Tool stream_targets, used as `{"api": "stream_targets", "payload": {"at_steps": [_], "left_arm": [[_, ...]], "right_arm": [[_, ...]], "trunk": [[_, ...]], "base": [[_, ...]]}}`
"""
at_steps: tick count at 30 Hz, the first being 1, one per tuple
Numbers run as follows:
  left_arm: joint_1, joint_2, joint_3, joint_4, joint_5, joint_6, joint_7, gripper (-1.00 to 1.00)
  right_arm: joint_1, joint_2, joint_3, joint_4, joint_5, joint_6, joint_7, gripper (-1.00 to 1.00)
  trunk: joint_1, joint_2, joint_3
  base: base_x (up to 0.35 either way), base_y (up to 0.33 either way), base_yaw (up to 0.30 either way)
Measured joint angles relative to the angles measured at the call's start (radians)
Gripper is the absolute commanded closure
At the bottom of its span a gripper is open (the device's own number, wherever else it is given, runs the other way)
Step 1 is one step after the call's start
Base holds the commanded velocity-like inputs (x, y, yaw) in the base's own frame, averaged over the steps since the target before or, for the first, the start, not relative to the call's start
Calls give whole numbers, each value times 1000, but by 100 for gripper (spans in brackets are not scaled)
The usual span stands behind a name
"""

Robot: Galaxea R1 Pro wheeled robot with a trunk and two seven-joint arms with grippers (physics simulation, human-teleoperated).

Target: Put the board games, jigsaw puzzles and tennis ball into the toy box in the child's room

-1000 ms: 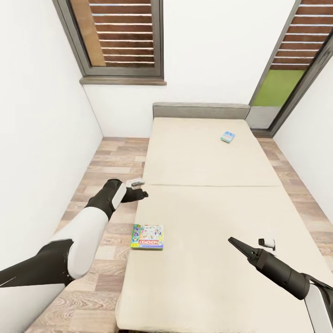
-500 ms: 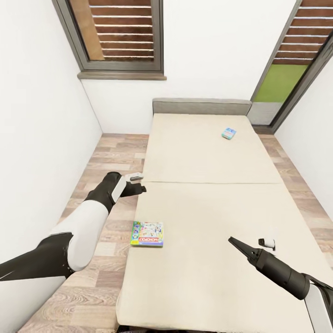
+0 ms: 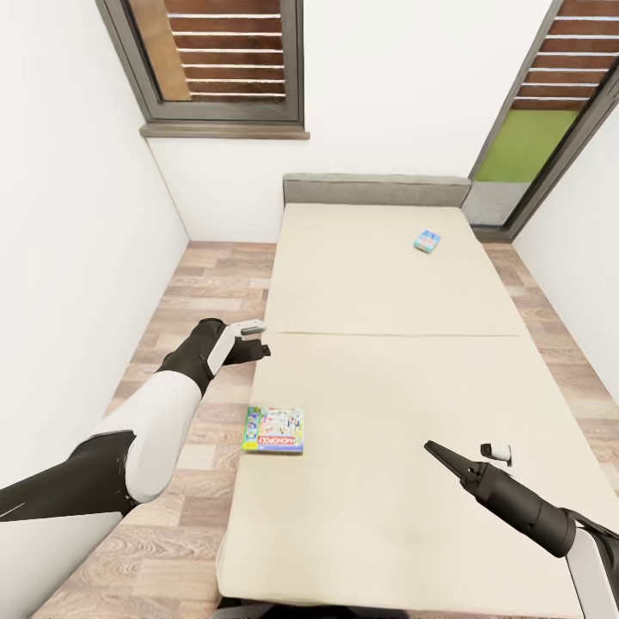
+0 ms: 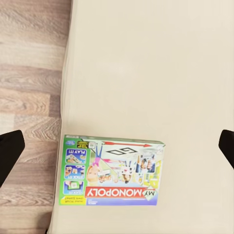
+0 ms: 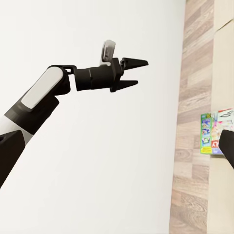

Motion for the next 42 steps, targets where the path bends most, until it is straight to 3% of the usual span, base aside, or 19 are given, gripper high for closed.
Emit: {"api": "stream_targets", "payload": {"at_steps": [13, 26, 42], "left_arm": [[-7, -2, 0, 0, 1, -3, 1, -100], [-9, -5, -4, 2, 1, -10, -1, -100], [-8, -5, -5, 3, -1, -12, -1, -100]], "right_arm": [[0, -1, -6, 1, 0, 2, 5, -100], [1, -7, -84, 1, -1, 8, 62, -100], [1, -28, -102, 6, 1, 9, 90, -100]], "trunk": [[0, 0, -21], [0, 0, -42], [0, 0, -68]], "base": [[0, 0, 0], [0, 0, 0], [0, 0, 0]]}}
